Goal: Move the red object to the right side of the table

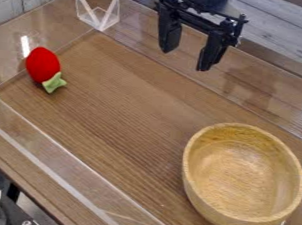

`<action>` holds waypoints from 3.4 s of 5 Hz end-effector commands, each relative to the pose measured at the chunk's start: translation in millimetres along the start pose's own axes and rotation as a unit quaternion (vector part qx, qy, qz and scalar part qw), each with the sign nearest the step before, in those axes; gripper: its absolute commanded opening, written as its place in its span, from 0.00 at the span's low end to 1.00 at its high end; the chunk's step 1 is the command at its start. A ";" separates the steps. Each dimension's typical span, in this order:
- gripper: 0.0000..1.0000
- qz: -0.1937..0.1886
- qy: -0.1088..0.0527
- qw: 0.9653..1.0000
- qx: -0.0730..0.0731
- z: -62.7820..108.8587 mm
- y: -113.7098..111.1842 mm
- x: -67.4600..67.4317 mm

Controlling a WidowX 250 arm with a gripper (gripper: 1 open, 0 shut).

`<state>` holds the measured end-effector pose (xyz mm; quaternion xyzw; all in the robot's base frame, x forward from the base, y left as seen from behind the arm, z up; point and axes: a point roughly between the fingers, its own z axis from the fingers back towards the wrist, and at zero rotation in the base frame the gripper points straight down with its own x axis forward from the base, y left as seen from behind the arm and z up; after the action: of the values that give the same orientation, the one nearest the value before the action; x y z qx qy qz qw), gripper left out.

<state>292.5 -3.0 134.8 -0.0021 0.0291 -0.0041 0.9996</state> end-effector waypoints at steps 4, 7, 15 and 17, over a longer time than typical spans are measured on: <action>1.00 0.194 -0.006 0.981 -0.030 -36.6 147.3 -35.0; 1.00 0.448 -0.010 0.891 -0.073 -58.4 205.0 -39.1; 1.00 0.527 -0.032 0.846 -0.074 -101.1 217.4 -10.9; 1.00 0.538 -0.057 0.838 -0.070 -93.9 215.9 -0.8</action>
<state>278.3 206.1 29.3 -0.0621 0.0030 0.5388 0.8401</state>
